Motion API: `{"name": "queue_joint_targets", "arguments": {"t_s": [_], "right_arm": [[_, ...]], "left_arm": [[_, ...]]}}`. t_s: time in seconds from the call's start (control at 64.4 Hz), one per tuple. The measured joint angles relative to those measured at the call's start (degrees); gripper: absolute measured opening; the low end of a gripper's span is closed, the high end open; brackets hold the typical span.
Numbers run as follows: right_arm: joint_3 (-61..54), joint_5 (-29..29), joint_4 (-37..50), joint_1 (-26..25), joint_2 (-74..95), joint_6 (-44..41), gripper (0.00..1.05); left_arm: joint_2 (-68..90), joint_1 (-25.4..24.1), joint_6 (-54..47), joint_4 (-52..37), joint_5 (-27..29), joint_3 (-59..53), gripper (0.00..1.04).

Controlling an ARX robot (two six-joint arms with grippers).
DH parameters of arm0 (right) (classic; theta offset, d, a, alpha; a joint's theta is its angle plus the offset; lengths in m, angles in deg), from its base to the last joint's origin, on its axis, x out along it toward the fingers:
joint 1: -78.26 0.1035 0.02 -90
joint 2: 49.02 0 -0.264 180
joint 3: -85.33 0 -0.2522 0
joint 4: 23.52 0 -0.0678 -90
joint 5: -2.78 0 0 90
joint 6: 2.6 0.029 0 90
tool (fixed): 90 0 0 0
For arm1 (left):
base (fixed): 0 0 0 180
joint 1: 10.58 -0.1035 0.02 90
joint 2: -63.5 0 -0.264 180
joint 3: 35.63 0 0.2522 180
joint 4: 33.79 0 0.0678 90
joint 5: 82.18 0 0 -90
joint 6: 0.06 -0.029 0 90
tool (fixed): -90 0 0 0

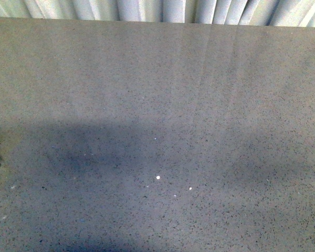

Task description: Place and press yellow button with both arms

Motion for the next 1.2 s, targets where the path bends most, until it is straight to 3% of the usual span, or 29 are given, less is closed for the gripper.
{"name": "queue_joint_targets", "arguments": {"t_s": [0.264, 0.357, 0.621, 0.932, 1.056, 1.196], "right_arm": [[0.00, 0.00, 0.00, 0.00, 0.00, 0.00, 0.96], [0.00, 0.00, 0.00, 0.00, 0.00, 0.00, 0.96], [0.00, -0.02, 0.00, 0.00, 0.00, 0.00, 0.96], [0.00, -0.02, 0.00, 0.00, 0.00, 0.00, 0.96], [0.00, -0.02, 0.00, 0.00, 0.00, 0.00, 0.96], [0.00, 0.00, 0.00, 0.00, 0.00, 0.00, 0.96]], "left_arm": [[0.11, 0.46, 0.00, -0.37, -0.02, 0.00, 0.43], [0.11, 0.52, 0.00, -0.50, 0.00, 0.02, 0.35], [-2.23, 0.39, 0.04, 0.98, -0.11, 0.15, 0.34], [-15.87, -1.44, 0.35, 10.62, -0.48, 3.26, 0.34], [-21.00, 2.89, 0.37, 15.28, 1.22, 5.90, 0.34], [-21.68, 14.86, 2.05, 16.46, 5.03, 9.27, 0.34]]}}
